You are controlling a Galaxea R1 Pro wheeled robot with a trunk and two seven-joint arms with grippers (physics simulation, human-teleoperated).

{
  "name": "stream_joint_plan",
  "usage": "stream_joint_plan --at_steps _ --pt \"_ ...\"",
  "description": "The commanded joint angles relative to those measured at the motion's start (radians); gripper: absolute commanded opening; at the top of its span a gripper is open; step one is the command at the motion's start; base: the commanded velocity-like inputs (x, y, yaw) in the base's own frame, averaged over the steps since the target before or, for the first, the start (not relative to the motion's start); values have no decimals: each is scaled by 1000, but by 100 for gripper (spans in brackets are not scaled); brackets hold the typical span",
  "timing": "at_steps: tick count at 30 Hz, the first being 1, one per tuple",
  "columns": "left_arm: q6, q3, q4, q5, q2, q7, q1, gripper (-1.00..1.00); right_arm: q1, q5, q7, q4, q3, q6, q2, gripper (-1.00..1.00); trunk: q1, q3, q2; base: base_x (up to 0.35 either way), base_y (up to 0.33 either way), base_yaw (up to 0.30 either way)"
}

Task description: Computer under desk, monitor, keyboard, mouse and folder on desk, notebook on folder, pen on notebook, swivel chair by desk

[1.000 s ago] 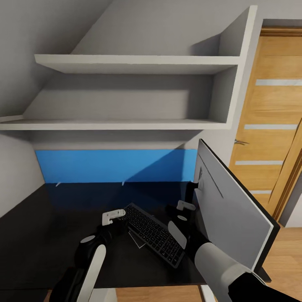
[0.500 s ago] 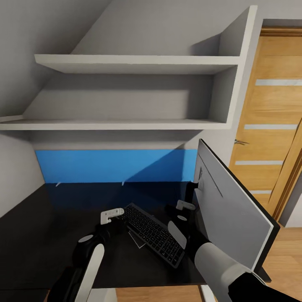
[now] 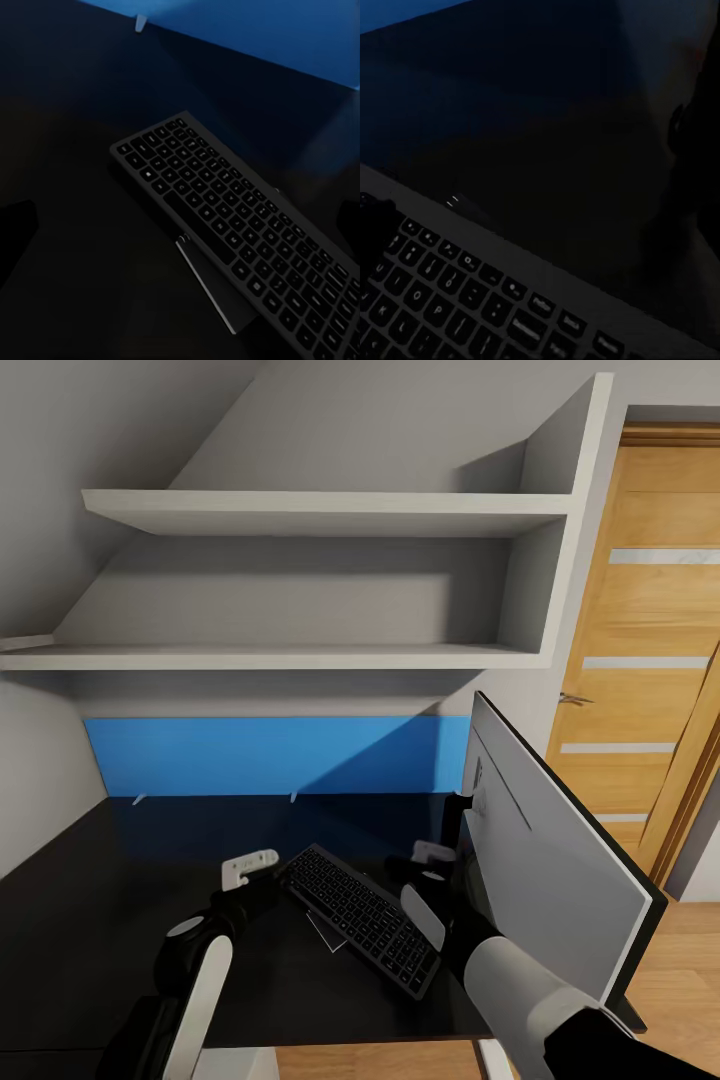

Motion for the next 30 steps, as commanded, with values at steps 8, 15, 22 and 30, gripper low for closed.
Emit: stream_joint_plan --at_steps 8,15,22,30 --pt "3 16 -7 11 -1 9 -1 100 -13 -4 52 -5 -16 69 -9 100 0 -1 -1 0 0 0" --pt "3 20 -9 15 -3 10 -1 100 -19 -48 98 -5 -78 81 -13 100 0 -1 -1 0 0 0" --pt "3 27 -8 95 -2 13 -1 100 -19 -73 120 3 -93 81 -34 100 19 -17 -36 0 0 0" --pt "3 50 -9 115 -3 14 -1 100 -18 -77 135 2 -95 79 -39 100 50 -42 -92 0 0 0"
